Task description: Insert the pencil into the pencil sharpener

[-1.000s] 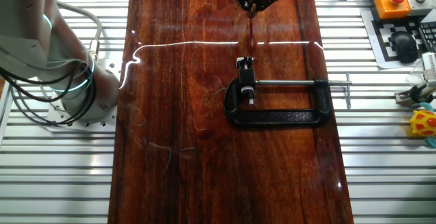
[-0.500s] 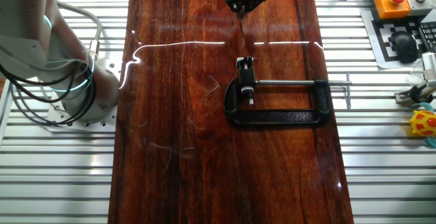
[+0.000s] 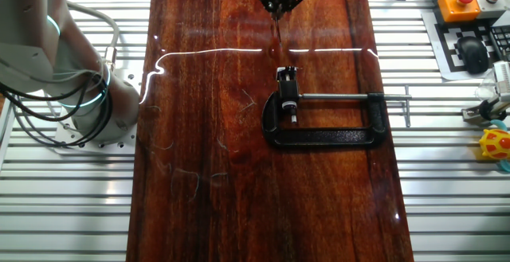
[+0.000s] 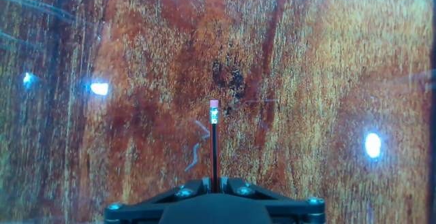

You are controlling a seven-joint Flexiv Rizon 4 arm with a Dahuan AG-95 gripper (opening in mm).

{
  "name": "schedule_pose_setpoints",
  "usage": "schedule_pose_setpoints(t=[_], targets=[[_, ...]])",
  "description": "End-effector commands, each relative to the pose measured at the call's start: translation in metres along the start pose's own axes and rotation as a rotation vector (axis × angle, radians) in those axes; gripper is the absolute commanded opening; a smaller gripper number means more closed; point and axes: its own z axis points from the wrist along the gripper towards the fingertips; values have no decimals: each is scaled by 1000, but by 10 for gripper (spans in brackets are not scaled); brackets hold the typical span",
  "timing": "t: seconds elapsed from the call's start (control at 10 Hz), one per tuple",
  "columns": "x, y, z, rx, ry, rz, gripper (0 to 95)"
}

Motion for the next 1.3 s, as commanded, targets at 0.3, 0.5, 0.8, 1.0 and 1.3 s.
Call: schedule_pose_setpoints(t=[0.3, 0.5, 0.8, 1.0, 1.3], targets=[[0, 1, 0, 22, 15, 58, 0], [0, 1, 0, 21, 20, 32, 0], [1, 1, -2, 16, 23, -57, 0], [8, 3, -6, 16, 25, -96, 0], [13, 4, -8, 16, 35, -120, 0]])
